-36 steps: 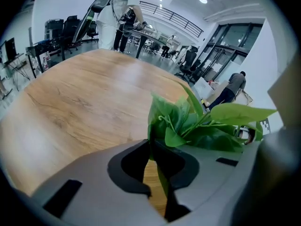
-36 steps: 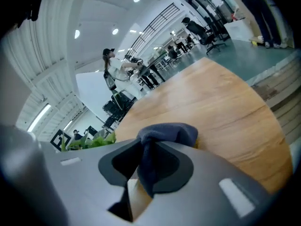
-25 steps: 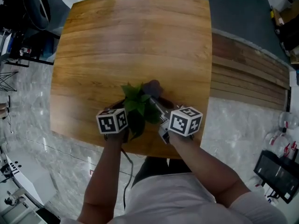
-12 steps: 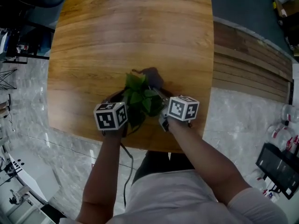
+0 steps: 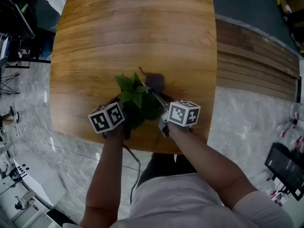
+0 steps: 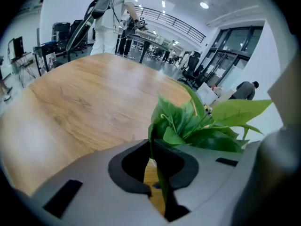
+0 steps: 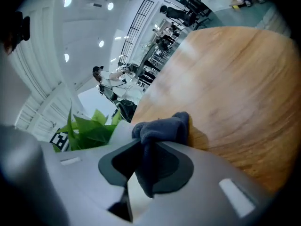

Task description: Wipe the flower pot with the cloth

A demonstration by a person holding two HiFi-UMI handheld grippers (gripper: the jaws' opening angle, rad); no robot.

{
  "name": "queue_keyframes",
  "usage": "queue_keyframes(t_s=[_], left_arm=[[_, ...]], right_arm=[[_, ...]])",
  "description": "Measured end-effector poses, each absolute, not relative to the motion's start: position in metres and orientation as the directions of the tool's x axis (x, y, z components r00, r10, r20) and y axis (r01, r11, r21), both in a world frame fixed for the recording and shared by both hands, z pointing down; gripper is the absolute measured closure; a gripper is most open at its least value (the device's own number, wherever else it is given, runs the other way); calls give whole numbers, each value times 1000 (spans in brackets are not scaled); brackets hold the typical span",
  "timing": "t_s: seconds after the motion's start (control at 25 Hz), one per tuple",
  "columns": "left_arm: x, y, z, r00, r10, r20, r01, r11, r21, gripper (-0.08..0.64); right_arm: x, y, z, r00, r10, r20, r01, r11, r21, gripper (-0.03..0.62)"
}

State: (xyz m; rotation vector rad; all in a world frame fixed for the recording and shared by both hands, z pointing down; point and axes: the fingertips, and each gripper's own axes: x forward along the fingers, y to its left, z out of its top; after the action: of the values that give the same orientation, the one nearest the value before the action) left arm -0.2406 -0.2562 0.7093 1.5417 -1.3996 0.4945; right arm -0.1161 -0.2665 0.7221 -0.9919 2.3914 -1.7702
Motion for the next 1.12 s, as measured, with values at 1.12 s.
queue_keyframes(t_s=[1.12], left_arm=[[-238, -235, 731, 325, -548, 771, -700, 409, 586, 522]], right_arm=[[-145, -233, 662, -862, -419, 284, -422, 282, -862, 526]])
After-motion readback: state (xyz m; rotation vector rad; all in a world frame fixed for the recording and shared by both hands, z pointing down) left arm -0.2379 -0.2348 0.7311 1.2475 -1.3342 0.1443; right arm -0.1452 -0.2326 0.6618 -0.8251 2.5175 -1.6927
